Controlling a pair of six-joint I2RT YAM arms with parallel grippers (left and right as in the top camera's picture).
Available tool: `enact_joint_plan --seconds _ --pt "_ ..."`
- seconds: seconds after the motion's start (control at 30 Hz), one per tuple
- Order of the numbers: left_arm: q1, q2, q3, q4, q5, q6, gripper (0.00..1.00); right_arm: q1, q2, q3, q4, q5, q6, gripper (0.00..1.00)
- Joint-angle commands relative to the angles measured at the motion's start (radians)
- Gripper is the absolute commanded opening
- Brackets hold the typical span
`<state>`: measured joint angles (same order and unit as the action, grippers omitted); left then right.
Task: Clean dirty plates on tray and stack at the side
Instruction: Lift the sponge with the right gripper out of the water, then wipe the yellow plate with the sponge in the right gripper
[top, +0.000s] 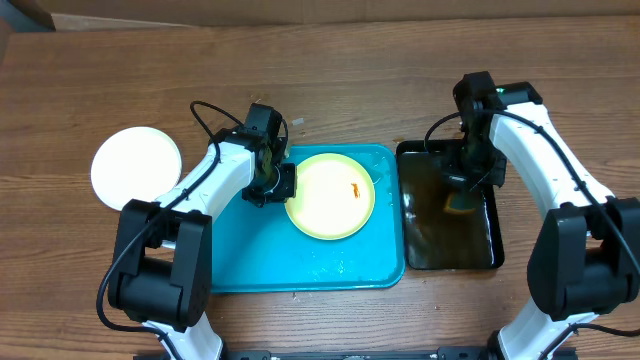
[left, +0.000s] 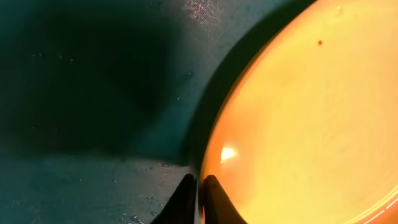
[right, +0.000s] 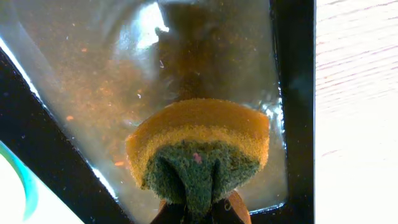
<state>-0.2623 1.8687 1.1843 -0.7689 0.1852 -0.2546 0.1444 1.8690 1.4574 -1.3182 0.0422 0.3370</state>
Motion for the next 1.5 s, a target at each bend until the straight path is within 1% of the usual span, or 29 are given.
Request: enact_joint_plan --seconds 0.0,0.43,0.67,0.73,0.87,1.0,1.2,1.3,1.47 --pt "-0.007 0.025 -0.011 0.004 -0.013 0.007 0.05 0.006 -0.016 -0.003 0.005 0.024 0.008 0.04" --pt "-0.007 0.029 -0.011 -0.004 -0.021 0.003 0.04 0.006 -0.016 0.020 -0.018 0.082 -0.034 0.04" --pt "-0.007 0.029 -0.011 -0.005 -0.028 0.003 0.04 0.007 -0.016 0.111 -0.067 0.080 -0.033 0.04" --pt "-0.007 0.029 -0.011 -0.005 -0.028 0.003 0.04 0.007 -0.016 0.133 -0.074 0.051 -0.026 0.04" --pt "-0.007 0.029 -0.011 -0.005 -0.028 0.003 0.04 0.028 -0.016 0.138 -0.051 -0.087 -0.026 0.04" --pt "-0.007 0.029 -0.011 -0.005 -0.028 0.003 0.04 0.098 -0.016 0.138 0.021 -0.196 -0.026 0.04" --pt "-0.007 0.029 -0.011 -0.004 -0.028 0.003 0.04 0.271 -0.016 0.138 0.179 -0.198 -0.009 0.04" --pt "-0.007 0.029 -0.011 -0.005 -0.028 0.003 0.04 0.364 -0.016 0.138 0.258 -0.098 0.060 0.04" --pt "-0.007 0.029 -0.011 -0.005 -0.028 0.003 0.04 0.499 -0.001 0.133 0.312 0.151 0.096 0.04"
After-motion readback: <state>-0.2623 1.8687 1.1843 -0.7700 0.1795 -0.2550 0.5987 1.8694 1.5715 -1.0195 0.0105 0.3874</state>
